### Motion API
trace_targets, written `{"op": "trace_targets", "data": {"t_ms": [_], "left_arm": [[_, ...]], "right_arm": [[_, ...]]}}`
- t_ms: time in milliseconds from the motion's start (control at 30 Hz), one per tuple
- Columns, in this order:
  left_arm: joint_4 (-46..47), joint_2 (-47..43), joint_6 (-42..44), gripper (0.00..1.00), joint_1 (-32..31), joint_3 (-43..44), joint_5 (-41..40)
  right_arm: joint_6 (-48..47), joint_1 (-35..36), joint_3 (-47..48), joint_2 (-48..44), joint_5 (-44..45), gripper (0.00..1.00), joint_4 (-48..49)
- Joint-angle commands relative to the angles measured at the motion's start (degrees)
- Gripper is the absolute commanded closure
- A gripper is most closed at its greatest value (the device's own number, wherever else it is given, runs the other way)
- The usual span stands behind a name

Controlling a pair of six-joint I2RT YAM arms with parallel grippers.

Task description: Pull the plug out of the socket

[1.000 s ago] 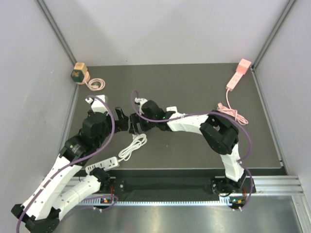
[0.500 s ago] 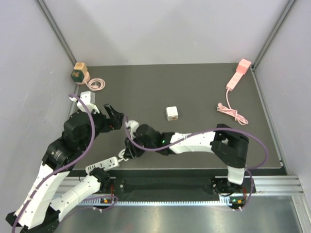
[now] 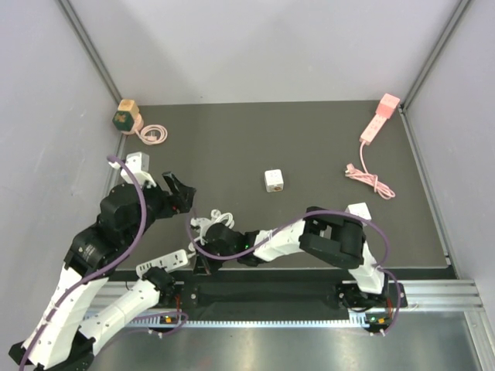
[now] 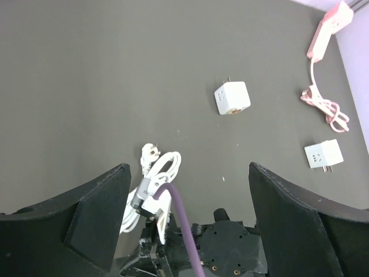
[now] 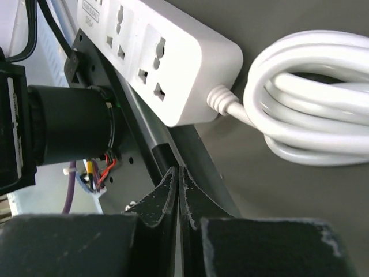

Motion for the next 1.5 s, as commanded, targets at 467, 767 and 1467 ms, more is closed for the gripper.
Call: {"op": "trace_targets", "data": {"t_ms": [467,767,1467], "left_arm": [[1.2,3.1,0.9,0.14,0.2,1.1,0.1],[-1.5,1.6,-1.0,0.14,0.2,1.7,-4.0],[10.4,27.3,-6.3,0.12,10.6,6.6,-10.1]], "right_arm": [[8.0,-3.7,18.1,13.7,1.3,1.0,15.8],[9.0,-4.8,27.2,19.0,-4.8,1.0,14.2],[-20.0,-18.4,-5.0,-30.9,-0.8,0.06,-16.1]]}}
